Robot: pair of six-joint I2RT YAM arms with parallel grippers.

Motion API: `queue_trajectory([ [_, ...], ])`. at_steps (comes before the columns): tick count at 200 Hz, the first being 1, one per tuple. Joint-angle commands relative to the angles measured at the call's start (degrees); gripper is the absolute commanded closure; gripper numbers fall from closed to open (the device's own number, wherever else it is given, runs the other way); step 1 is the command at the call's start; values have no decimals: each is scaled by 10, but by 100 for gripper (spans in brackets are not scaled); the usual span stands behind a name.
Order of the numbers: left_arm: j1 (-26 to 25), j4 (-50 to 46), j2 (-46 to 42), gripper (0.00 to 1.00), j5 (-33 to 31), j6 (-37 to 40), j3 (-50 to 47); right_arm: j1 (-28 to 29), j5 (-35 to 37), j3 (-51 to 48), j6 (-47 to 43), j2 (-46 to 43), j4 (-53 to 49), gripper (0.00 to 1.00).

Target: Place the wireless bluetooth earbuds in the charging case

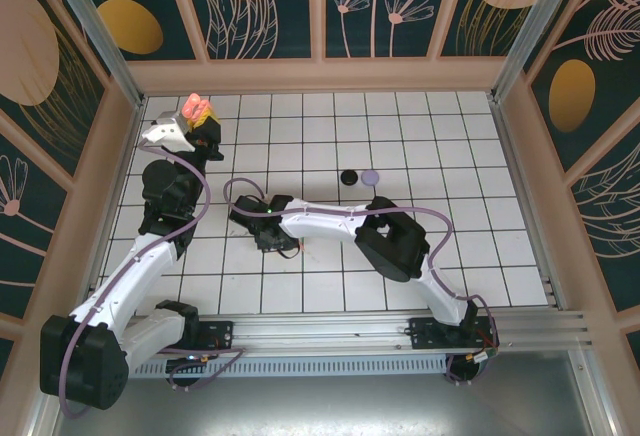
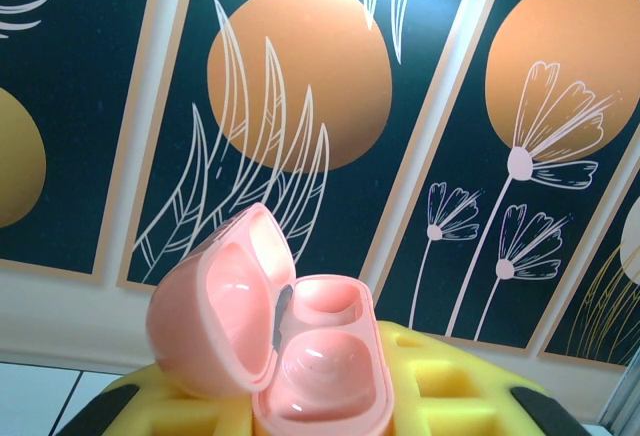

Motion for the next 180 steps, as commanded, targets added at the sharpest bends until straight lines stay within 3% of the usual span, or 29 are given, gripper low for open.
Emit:
queue_trajectory([
  [1, 4, 32, -4, 100, -2, -6, -5, 8, -7, 11, 12, 22, -6, 73],
  [104, 4, 25, 5, 100, 7, -9, 8, -17, 41, -16, -6, -61, 23, 76],
  [180, 4, 21, 30, 100, 24, -12, 31, -110, 65, -95, -67, -131, 61, 76],
])
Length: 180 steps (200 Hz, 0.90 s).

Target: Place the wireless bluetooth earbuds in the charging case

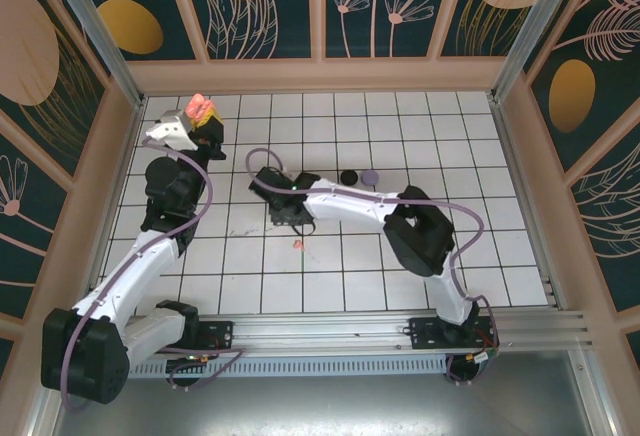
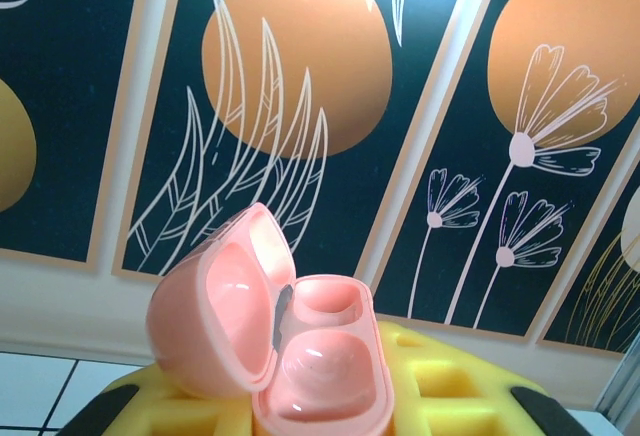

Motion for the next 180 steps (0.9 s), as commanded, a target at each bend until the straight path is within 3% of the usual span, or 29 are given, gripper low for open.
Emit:
queue_trajectory([
  [1, 4, 20, 9, 100, 16, -9, 26, -31, 30, -31, -35, -34, 8, 76],
  [63, 4, 26, 39, 100, 44, -26, 36, -89, 64, -109, -110, -73, -3, 76],
  [129, 4, 34, 55, 100, 133, -21, 30, -104, 73, -184, -115, -118, 27, 76],
  [180, 3, 172, 82, 100, 254, 56, -45, -130, 70, -194, -125, -174, 58, 76],
])
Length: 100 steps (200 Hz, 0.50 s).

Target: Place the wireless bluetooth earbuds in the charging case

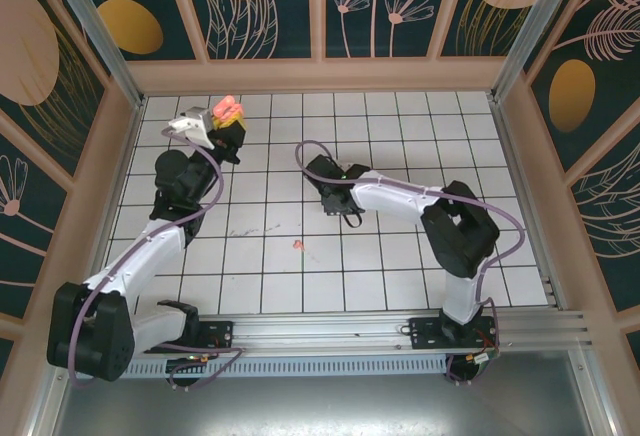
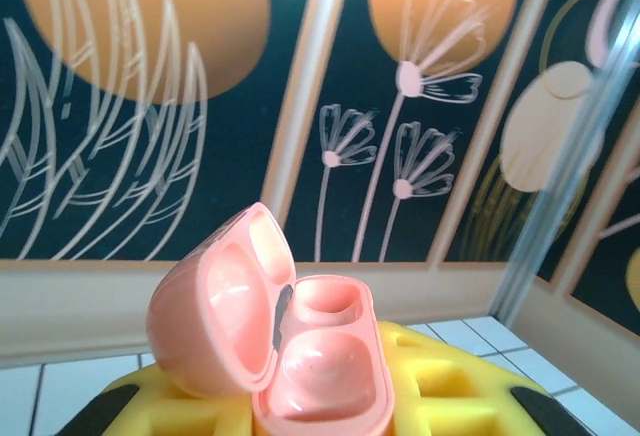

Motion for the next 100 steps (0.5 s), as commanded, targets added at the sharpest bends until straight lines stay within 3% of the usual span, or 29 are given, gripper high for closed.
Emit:
queue_trajectory([
  [1, 3, 115, 16, 100, 83, 46, -43, -17, 9, -6, -13, -47, 30, 76],
  [61, -15, 296, 97, 100, 181, 62, -99, -87, -45, 1, -35, -134, 97, 77],
  [100, -78, 303, 141, 100, 186, 193, -89, -121, -101, -3, -52, -201, 182, 77],
])
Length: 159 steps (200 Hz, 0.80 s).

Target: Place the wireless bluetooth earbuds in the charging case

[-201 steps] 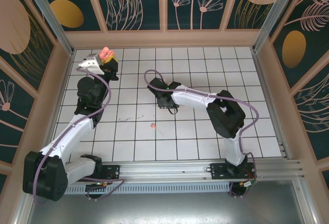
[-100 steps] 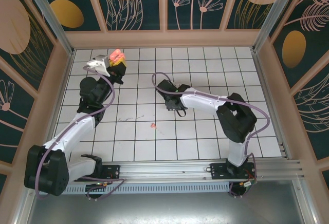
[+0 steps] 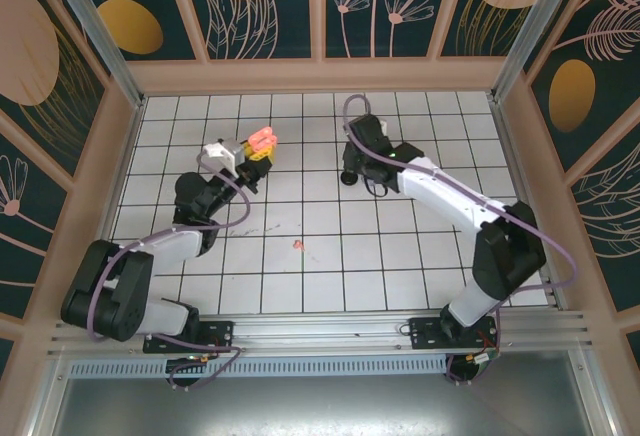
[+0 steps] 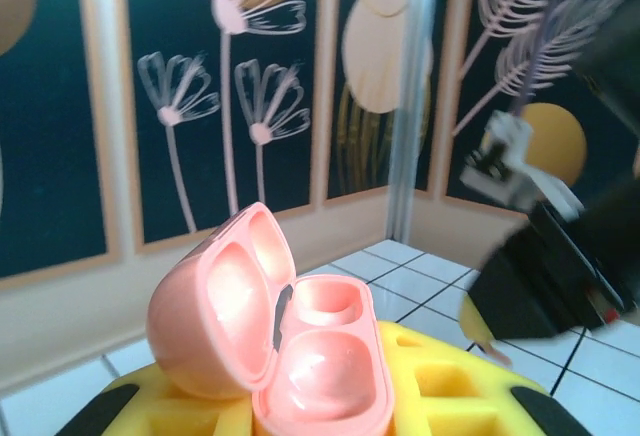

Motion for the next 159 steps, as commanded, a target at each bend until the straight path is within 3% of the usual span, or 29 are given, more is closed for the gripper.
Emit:
queue_trajectory([
  [1, -36, 54, 19, 100, 25, 101, 7, -14, -46, -3, -20, -53, 78, 77],
  [67, -76, 129, 103, 100, -46, 123, 50, -28, -137, -45, -11, -128, 242, 76],
  [159, -109, 160, 172, 100, -72, 103, 128, -10, -266, -194, 10, -190, 565, 76],
])
